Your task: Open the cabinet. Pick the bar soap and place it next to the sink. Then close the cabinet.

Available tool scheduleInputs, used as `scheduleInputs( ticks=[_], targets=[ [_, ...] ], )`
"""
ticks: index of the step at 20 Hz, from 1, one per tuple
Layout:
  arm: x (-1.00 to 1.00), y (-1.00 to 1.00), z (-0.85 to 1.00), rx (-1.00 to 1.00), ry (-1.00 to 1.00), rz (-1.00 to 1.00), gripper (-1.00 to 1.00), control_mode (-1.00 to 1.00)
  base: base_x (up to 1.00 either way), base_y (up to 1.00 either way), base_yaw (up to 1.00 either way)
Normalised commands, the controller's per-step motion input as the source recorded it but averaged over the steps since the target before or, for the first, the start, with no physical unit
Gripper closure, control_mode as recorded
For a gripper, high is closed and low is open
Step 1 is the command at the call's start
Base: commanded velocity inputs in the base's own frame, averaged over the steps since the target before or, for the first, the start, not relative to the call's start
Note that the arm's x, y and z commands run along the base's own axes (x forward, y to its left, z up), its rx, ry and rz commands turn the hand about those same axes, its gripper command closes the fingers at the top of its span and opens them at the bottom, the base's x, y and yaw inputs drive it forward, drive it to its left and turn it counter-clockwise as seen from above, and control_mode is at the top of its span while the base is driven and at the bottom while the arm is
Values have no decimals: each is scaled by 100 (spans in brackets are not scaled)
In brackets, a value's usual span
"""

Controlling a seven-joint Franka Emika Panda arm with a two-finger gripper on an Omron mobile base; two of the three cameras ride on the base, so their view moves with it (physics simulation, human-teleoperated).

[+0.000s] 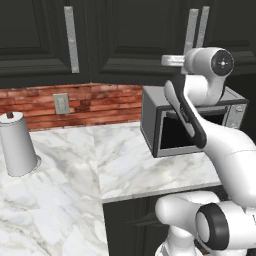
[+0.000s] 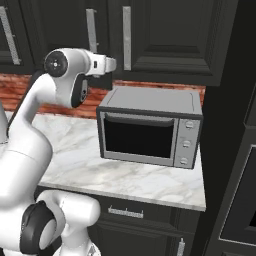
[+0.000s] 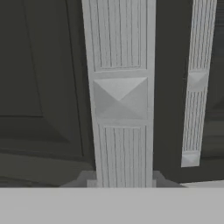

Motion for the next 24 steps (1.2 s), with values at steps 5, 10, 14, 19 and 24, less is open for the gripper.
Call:
scheduleInputs(
  ticks=[5,10,14,19,24],
  targets=[
    [-24,55,11,-2,-3,-8,100,-100,0,0,0],
    [-19,59,16,-3,-2,-9,100,-100,0,0,0],
    [-15,59,17,-2,0,-7,100,-100,0,0,0],
    [-12,61,6,-1,0,-6,100,-100,0,0,0],
    [-13,69,0,0,0,-2,100,-100,0,0,0]
  ],
)
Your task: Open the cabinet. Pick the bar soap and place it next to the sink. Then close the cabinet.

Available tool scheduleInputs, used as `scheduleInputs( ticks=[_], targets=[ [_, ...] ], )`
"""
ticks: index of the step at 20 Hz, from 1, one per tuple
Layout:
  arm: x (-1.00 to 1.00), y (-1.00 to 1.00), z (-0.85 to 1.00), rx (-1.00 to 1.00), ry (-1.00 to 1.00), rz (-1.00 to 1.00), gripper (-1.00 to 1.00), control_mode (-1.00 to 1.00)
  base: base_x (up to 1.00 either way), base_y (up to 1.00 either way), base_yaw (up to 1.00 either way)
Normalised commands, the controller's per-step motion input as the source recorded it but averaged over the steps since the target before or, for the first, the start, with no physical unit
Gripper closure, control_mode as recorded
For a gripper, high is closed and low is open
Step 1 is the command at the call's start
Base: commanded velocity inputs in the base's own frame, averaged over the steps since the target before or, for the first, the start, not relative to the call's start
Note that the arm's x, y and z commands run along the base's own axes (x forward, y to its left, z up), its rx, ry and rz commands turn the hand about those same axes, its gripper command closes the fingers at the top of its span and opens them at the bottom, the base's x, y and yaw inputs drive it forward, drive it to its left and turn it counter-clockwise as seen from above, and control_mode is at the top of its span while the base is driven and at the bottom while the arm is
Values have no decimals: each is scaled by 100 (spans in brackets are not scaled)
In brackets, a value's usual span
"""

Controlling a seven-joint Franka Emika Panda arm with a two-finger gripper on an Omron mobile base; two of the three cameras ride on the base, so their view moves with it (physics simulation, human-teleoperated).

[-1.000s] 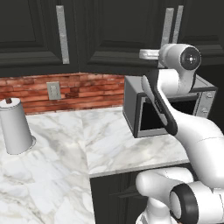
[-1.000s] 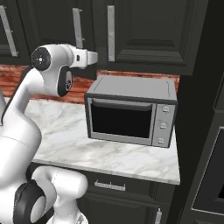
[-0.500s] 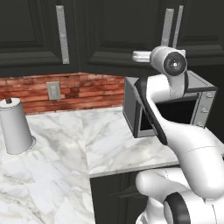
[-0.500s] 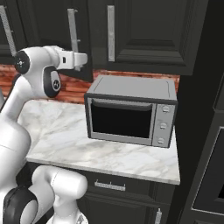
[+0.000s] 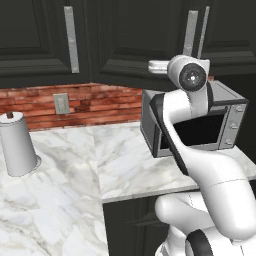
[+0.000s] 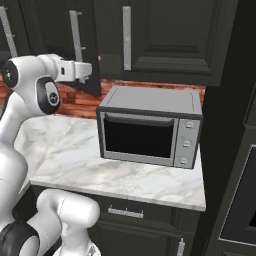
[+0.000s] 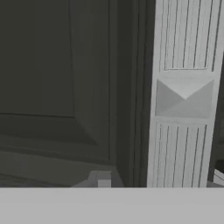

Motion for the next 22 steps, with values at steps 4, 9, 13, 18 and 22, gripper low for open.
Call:
scheduleInputs(
  ticks=[4,9,13,18,22],
  targets=[
    [-21,71,1,0,0,0,100,-100,0,0,0],
    [-27,76,5,0,0,0,100,-100,0,0,0],
    [-27,72,3,0,0,0,100,-100,0,0,0],
    [-20,80,6,0,0,1,100,-100,0,0,0],
    [-17,77,11,0,0,3,100,-100,0,0,0]
  ],
)
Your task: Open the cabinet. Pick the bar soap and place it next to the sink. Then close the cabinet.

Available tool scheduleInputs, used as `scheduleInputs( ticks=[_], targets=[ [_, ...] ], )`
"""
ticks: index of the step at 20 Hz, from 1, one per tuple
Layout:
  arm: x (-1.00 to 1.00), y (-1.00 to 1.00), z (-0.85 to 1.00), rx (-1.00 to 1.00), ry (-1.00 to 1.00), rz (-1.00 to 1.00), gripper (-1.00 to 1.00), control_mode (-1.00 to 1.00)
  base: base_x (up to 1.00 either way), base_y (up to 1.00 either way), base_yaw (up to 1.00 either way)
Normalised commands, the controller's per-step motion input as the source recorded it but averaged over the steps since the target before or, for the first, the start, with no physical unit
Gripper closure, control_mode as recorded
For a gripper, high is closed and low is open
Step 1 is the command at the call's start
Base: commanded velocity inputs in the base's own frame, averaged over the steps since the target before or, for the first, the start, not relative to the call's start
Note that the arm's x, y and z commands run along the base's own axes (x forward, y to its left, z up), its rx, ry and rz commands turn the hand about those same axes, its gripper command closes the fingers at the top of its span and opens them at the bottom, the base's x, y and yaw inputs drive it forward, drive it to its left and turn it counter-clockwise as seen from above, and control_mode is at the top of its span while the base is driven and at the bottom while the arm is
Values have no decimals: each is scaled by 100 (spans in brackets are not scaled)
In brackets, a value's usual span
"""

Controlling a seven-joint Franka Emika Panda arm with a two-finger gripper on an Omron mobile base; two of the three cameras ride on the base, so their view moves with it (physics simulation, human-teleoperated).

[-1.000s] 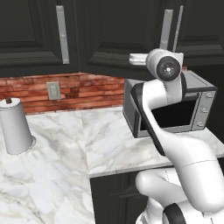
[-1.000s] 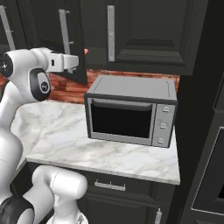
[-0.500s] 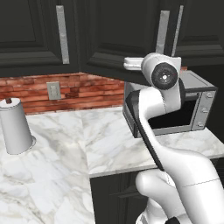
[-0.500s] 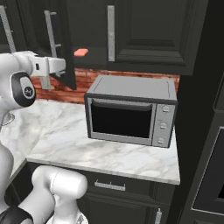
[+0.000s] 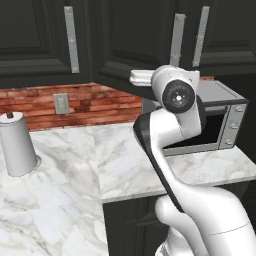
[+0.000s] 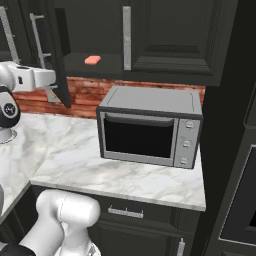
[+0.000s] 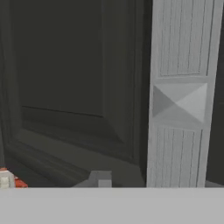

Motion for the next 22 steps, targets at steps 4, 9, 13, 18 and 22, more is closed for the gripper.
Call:
scheduleInputs(
  ticks=[4,9,13,18,22],
  targets=[
    [-13,83,7,0,0,6,100,-100,0,0,0],
    [-12,69,0,0,0,8,100,-100,0,0,0],
    [-6,28,0,0,3,3,100,-100,0,0,0],
    [0,0,0,0,0,0,-100,-100,0,0,0],
    [-29,0,0,0,0,3,-100,-100,0,0,0]
  ],
)
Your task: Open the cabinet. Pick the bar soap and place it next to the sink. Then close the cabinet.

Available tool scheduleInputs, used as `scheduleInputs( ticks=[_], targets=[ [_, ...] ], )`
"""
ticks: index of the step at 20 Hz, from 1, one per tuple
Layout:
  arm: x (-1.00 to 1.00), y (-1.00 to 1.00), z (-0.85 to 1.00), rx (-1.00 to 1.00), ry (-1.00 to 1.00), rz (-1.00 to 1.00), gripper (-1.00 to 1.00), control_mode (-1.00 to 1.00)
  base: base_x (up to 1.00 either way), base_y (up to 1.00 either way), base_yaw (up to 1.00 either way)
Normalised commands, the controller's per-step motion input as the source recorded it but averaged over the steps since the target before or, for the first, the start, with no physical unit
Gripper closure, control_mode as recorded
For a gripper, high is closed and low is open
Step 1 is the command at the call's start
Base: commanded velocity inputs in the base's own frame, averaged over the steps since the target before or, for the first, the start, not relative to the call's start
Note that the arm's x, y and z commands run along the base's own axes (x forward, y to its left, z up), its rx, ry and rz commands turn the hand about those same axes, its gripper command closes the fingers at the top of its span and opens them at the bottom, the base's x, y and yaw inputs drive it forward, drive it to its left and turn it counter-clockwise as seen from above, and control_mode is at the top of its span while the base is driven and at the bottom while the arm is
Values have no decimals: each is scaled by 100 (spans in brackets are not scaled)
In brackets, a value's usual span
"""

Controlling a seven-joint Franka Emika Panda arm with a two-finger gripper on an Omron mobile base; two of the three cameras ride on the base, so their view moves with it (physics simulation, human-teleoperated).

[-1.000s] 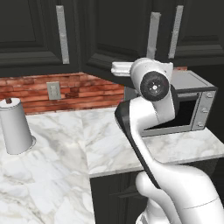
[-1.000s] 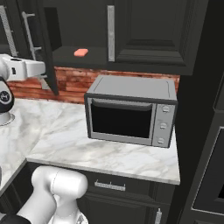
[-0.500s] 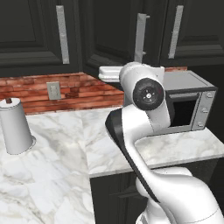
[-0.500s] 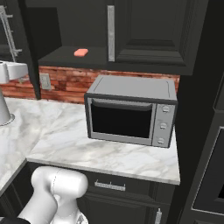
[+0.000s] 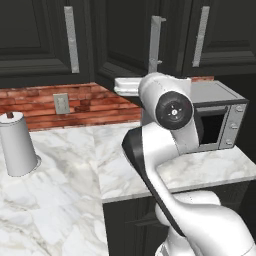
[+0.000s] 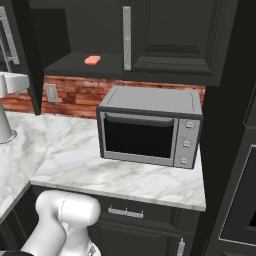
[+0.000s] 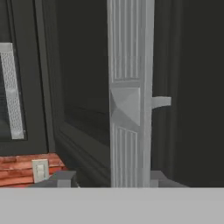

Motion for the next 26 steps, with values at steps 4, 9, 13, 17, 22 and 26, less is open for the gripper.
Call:
scheduleInputs(
  ticks=[4,9,13,17,22,26],
  targets=[
    [-91,0,4,5,0,13,-100,-100,0,0,0],
    [-86,-16,16,3,0,9,-100,-100,0,0,0],
    [-39,-74,35,0,1,1,-100,-100,0,0,0],
    [-52,-78,27,0,0,2,-100,-100,0,0,0],
    [-24,-78,15,0,6,6,-100,-100,0,0,0],
    [1,-50,0,0,18,29,-100,-100,0,0,0]
  ],
)
